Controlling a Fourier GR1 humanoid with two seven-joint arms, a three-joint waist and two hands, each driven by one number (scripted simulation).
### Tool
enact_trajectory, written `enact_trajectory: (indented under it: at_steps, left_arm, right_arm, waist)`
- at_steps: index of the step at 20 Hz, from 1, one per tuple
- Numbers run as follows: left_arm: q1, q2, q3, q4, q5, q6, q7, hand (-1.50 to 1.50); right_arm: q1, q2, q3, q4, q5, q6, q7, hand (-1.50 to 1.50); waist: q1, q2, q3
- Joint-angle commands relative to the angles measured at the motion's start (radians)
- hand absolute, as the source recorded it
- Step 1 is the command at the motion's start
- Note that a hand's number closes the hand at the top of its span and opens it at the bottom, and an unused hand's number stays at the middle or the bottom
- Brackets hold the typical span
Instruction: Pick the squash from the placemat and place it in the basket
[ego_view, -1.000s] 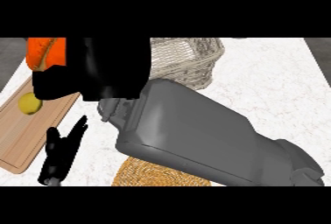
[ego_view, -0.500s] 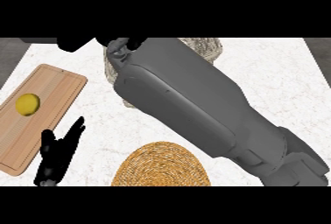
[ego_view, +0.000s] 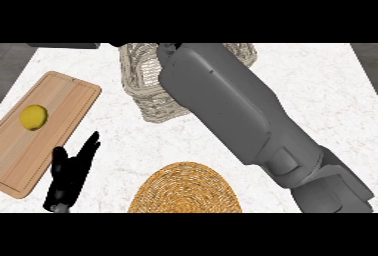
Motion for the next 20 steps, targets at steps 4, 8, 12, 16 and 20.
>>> enact_trajectory:
  at_steps: [4,8,12,16,20]
  left_arm:
    - [0.025,0.010,0.020,0.057,0.018,-0.030,0.015,0.00]
    - [0.010,0.012,0.025,0.041,0.024,-0.038,0.032,0.00]
    - [0.003,-0.005,0.024,0.076,0.000,-0.007,0.024,0.00]
    - [-0.004,0.002,0.030,0.002,0.024,-0.013,0.106,0.00]
    - [0.088,-0.007,0.016,0.012,0.005,-0.031,0.006,0.00]
  right_arm:
    - [0.035,0.000,-0.070,0.123,-0.131,-0.048,-0.212,1.50]
    - [0.072,0.000,-0.047,0.169,-0.189,-0.078,-0.305,1.50]
    - [0.077,-0.012,-0.005,0.319,-0.053,-0.148,-0.232,1.50]
    - [0.048,-0.035,0.001,0.372,-0.050,-0.009,-0.302,1.50]
    - [0.029,-0.018,-0.003,0.411,-0.016,-0.045,-0.344,-1.50]
  waist:
    - [0.000,0.005,-0.008]
    - [0.006,0.005,-0.008]
    - [-0.023,0.003,-0.010]
    - [-0.018,0.001,-0.008]
    - [-0.014,0.000,-0.008]
